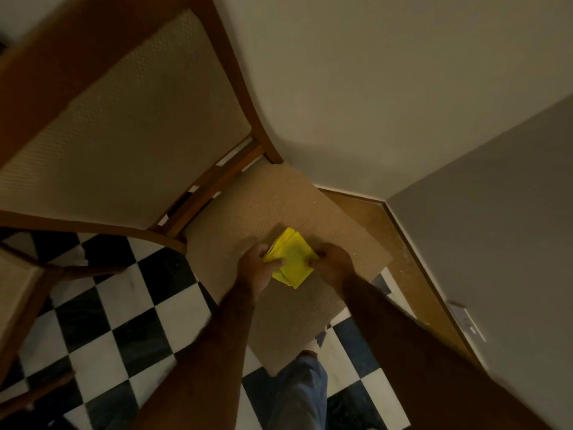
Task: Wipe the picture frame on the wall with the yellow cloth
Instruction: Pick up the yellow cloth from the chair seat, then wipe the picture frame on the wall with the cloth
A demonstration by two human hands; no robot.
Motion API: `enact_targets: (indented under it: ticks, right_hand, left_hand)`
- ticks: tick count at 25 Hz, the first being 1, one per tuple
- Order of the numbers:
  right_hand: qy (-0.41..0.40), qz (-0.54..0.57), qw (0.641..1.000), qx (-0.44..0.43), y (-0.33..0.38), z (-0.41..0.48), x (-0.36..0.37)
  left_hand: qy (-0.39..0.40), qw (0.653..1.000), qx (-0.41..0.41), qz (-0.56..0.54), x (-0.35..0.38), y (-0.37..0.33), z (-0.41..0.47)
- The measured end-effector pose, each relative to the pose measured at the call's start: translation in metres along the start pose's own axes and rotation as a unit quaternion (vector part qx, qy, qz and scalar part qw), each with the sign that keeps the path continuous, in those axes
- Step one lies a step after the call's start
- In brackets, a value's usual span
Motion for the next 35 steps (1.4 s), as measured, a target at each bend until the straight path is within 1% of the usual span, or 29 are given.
enact_targets:
  ticks: [2,5,8,11,15,19,22,25,30,35]
  right_hand:
    - [-0.036,0.036,0.999,-0.003,0.011,-0.017,-0.028]
    - [-0.077,0.075,0.994,-0.030,0.033,-0.049,-0.080]
    - [-0.108,0.089,0.988,-0.071,0.061,-0.093,-0.133]
    - [-0.155,0.088,0.980,-0.092,0.083,-0.138,-0.185]
    - [-0.208,0.087,0.965,-0.131,0.103,-0.204,-0.249]
    - [-0.251,0.109,0.950,-0.153,0.115,-0.270,-0.310]
    - [-0.299,0.127,0.930,-0.174,0.124,-0.334,-0.358]
    - [-0.343,0.109,0.912,-0.197,0.130,-0.406,-0.402]
    - [-0.405,0.075,0.882,-0.229,0.130,-0.512,-0.461]
    - [-0.484,0.062,0.838,-0.244,0.123,-0.615,-0.510]
  left_hand:
    - [0.018,0.999,0.017,-0.041,-0.004,-0.027,-0.015]
    - [0.026,0.993,0.068,-0.092,-0.008,-0.080,-0.038]
    - [0.043,0.986,0.126,-0.101,-0.013,-0.141,-0.068]
    - [0.062,0.975,0.179,-0.119,-0.016,-0.199,-0.098]
    - [0.125,0.952,0.251,-0.122,-0.003,-0.269,-0.148]
    - [0.131,0.933,0.298,-0.151,0.005,-0.329,-0.194]
    - [0.139,0.911,0.359,-0.151,0.012,-0.380,-0.241]
    - [0.148,0.884,0.414,-0.160,0.020,-0.432,-0.297]
    - [0.180,0.847,0.468,-0.177,0.038,-0.505,-0.379]
    - [0.214,0.798,0.532,-0.185,0.057,-0.573,-0.471]
Point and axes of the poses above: each hand's wrist, its own z-axis towards the middle knuckle, its own x-axis out of the palm, y = z × x, the point moved 4 cm from there along z, towards the middle knuckle, and after that the axes turned 10 degrees about -z, right-handed, at the moved point
